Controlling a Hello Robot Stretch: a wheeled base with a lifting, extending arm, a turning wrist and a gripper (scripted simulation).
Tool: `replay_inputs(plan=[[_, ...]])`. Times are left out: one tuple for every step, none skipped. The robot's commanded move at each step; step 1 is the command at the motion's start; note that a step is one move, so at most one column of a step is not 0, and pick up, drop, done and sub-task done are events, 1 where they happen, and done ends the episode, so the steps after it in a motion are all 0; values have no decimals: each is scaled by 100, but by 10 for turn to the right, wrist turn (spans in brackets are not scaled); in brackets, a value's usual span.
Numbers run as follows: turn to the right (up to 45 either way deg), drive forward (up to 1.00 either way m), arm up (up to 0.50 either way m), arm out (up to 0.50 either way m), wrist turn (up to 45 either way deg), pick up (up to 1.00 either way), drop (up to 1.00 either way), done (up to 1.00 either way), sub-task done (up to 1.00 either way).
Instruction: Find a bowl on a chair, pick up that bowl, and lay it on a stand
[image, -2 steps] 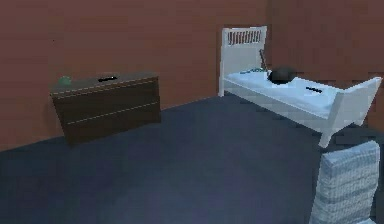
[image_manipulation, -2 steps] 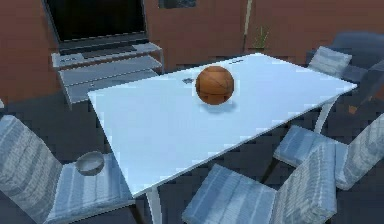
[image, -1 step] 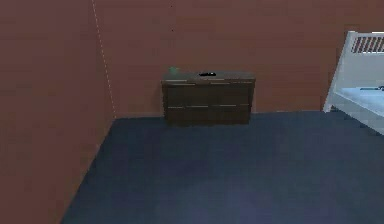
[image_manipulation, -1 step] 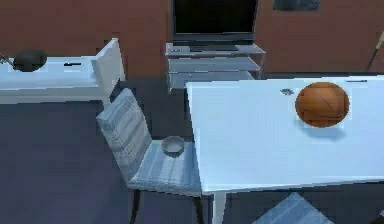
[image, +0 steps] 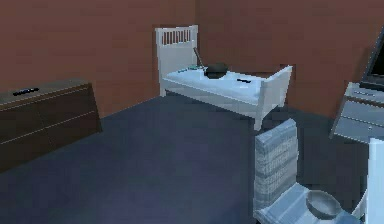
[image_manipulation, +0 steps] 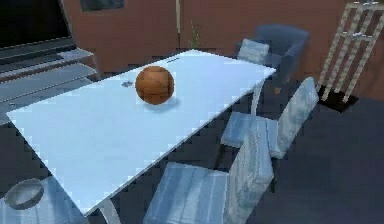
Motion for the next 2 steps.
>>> replay_inputs(plan=[[60, 0, 0, 0, 0, 0, 0, 0, 0], [0, 65, 0, 0, 0, 0, 0, 0, 0]])
